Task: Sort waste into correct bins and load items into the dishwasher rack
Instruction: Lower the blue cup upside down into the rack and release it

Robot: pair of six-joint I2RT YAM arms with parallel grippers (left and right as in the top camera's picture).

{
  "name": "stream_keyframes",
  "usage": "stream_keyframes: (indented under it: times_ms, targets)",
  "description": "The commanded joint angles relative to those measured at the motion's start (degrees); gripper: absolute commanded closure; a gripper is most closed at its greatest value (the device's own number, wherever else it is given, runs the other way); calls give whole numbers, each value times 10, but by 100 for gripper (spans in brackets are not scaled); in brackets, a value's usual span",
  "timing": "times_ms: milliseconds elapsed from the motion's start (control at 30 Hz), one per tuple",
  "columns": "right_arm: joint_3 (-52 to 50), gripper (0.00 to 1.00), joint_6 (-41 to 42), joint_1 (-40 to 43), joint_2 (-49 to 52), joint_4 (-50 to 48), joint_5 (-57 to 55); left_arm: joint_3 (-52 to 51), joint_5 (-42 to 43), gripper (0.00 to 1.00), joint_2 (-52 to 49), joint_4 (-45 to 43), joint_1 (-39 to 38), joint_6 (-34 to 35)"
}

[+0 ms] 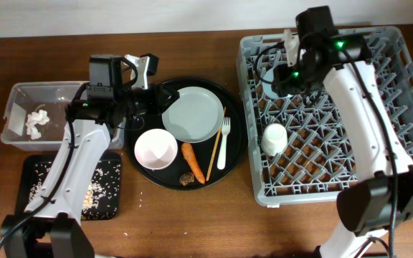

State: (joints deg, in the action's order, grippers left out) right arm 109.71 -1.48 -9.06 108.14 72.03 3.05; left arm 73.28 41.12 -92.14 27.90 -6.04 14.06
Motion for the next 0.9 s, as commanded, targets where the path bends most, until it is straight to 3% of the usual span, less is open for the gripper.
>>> stream_keyframes:
  times_ms: [0,367,433,500,600,700,867]
  targets:
    - [-16,62,7,-16,20,0,-12,-3,-7,92,4,9,-2,-12]
    - [-150,61,7,-18,23,-124,-25,-3,-26,92,4,18,-2,-12]
    - [-163,51,7,-18,23,-134,-25,-3,-26,91,4,17,-2,-12]
    - [-163,33,7,-18,23,-139,-25,-3,-26,89,4,17,-2,-12]
    - [-157,15,2,-17,23,-140,-25,-3,-26,77,4,18,-2,-11]
    - [-121,13,2,-17,21,-131,-25,-3,-26,77,4,17,-2,-11]
    - [59,12,3,-17,21,16,5,-2,-65,77,21,25,-2,-11]
